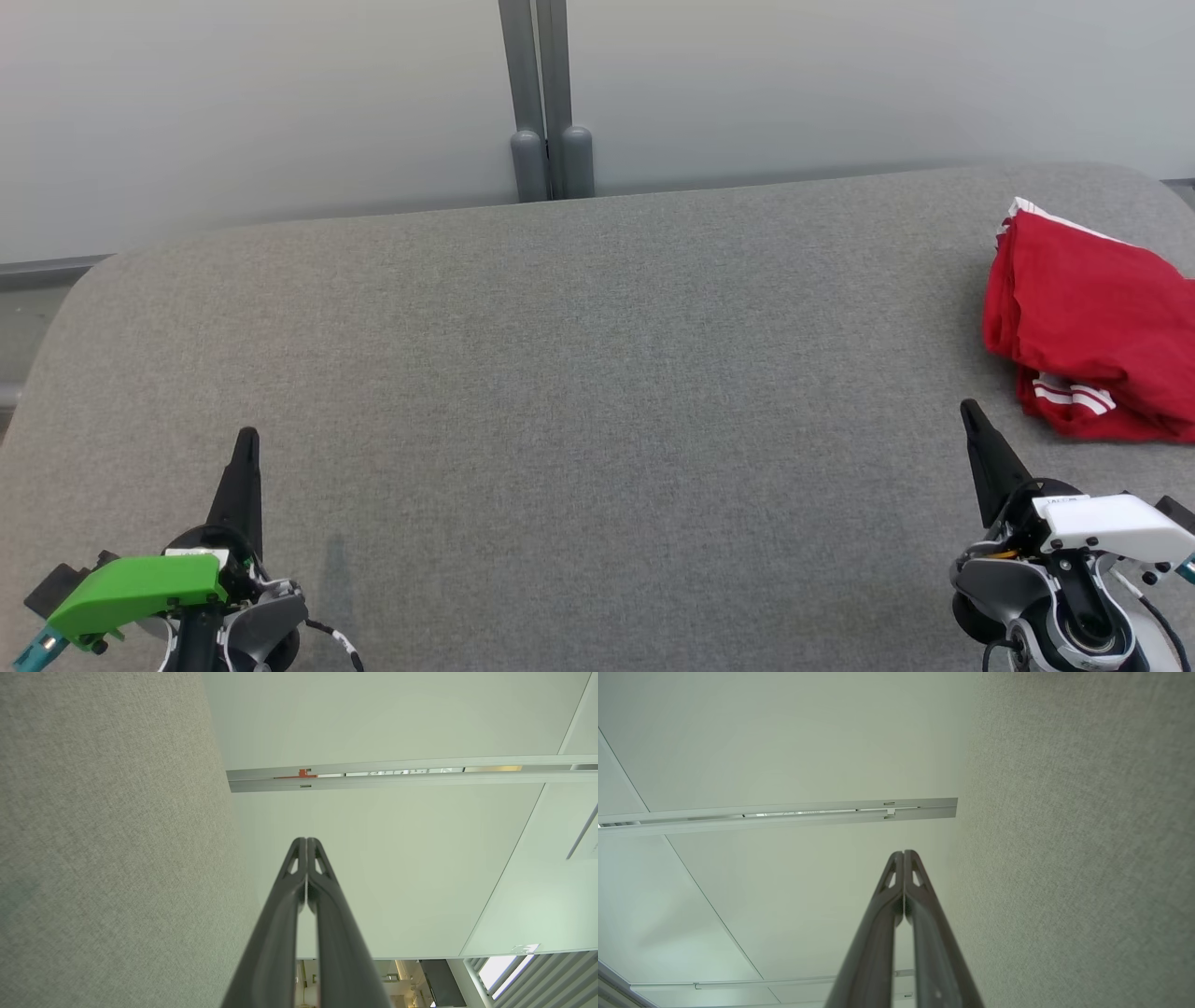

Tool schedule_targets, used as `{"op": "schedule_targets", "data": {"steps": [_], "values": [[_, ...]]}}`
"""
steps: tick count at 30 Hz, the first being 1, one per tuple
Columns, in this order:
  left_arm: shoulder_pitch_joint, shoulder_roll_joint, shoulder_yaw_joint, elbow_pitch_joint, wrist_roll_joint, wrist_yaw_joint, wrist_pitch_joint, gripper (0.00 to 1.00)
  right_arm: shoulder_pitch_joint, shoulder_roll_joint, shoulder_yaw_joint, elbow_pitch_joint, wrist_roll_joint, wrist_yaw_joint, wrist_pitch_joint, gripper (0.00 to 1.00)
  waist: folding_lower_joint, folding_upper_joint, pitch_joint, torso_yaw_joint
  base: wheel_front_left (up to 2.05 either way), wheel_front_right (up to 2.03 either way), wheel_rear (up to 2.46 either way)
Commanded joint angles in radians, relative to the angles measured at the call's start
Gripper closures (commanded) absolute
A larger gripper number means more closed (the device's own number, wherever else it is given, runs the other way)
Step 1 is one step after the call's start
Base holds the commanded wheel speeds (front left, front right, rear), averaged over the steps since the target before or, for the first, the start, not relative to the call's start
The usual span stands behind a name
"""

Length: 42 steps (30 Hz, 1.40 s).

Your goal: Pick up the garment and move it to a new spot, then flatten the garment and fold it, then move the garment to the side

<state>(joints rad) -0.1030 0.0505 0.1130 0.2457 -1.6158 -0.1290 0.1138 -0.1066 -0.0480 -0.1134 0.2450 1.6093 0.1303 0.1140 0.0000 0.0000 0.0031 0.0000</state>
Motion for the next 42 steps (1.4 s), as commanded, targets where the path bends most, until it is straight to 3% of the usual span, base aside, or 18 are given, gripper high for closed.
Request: {"op": "schedule_targets", "data": {"steps": [1,42], "values": [[-0.013,0.001,0.003,-0.001,0.006,-0.003,0.004,1.0,-0.006,-0.004,-0.001,0.001,0.007,0.001,0.003,1.0,0.0,0.0,0.0,0.0,0.0,0.0,0.0],[-0.013,0.001,0.004,-0.001,0.007,-0.003,0.004,1.0,-0.006,-0.004,-0.001,0.001,0.007,0.001,0.003,1.0,0.0,0.0,0.0,0.0,0.0,0.0,0.0]]}}
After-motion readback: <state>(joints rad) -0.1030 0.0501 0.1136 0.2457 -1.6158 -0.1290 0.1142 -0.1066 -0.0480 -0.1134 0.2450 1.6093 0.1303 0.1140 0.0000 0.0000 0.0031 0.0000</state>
